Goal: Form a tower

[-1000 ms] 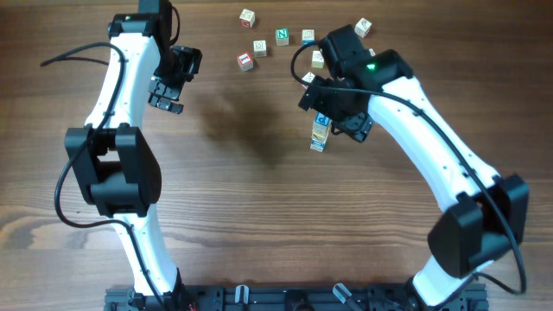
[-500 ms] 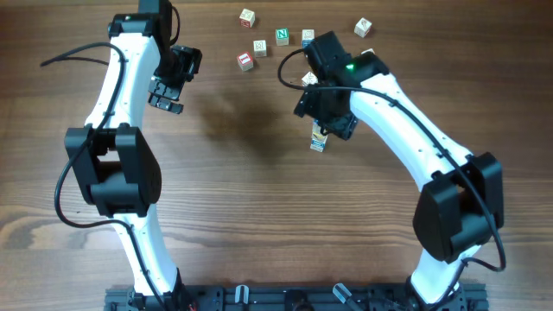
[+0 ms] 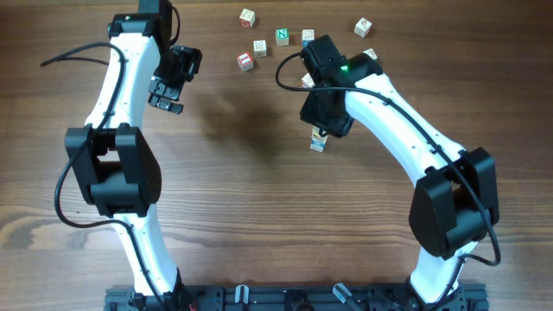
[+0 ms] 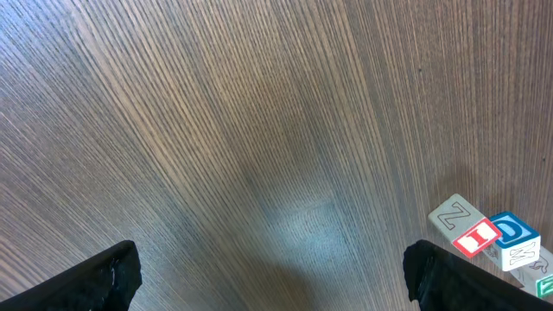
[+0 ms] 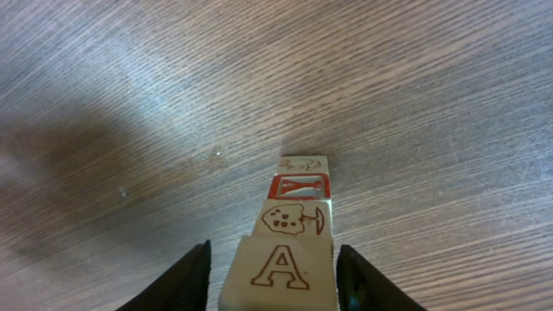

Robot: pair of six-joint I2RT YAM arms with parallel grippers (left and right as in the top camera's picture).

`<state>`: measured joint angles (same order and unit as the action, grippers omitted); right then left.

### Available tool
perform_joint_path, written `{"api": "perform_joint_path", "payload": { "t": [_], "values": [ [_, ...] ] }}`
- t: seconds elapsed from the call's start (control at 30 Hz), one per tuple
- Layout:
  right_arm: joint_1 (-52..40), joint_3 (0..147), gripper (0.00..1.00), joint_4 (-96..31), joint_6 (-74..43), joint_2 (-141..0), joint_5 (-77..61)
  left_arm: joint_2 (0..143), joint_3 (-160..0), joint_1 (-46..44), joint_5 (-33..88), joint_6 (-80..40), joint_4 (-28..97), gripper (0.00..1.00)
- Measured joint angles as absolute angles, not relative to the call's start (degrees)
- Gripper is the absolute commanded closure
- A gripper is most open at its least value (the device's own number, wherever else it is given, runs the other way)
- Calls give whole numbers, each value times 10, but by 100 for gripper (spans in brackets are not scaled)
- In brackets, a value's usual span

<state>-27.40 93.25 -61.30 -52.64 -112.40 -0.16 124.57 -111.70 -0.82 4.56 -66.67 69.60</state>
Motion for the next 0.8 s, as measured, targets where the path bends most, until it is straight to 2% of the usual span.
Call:
{"api": "perform_joint_path", "payload": {
  "t": [0.13, 0.17, 0.23, 0.37, 0.63, 0.73, 0.8],
  "values": [
    [-274, 933, 58, -624, -526, -1124, 1, 1246, -1117, -8, 46, -667, 696, 0],
    [-274, 933, 56, -624, -526, -1124, 1, 1246, -1117, -8, 46, -667, 696, 0],
    [-274, 933, 43, -624, -526, -1124, 1, 1246, -1117, -8, 46, -667, 696, 0],
    [-274, 933, 38, -628, -522, -1124, 3, 1246, -1117, -8, 46, -667, 696, 0],
    [-274, 933, 40, -630, -517, -1129, 3, 1246, -1117, -8, 46, -667, 696, 0],
    [-274, 933, 47, -630, -514, -1145, 2, 1246, -1117, -8, 46, -667, 696, 0],
    [-274, 933, 49, -630, -512, -1145, 2, 1246, -1117, -8, 46, -667, 696, 0]
  ]
}}
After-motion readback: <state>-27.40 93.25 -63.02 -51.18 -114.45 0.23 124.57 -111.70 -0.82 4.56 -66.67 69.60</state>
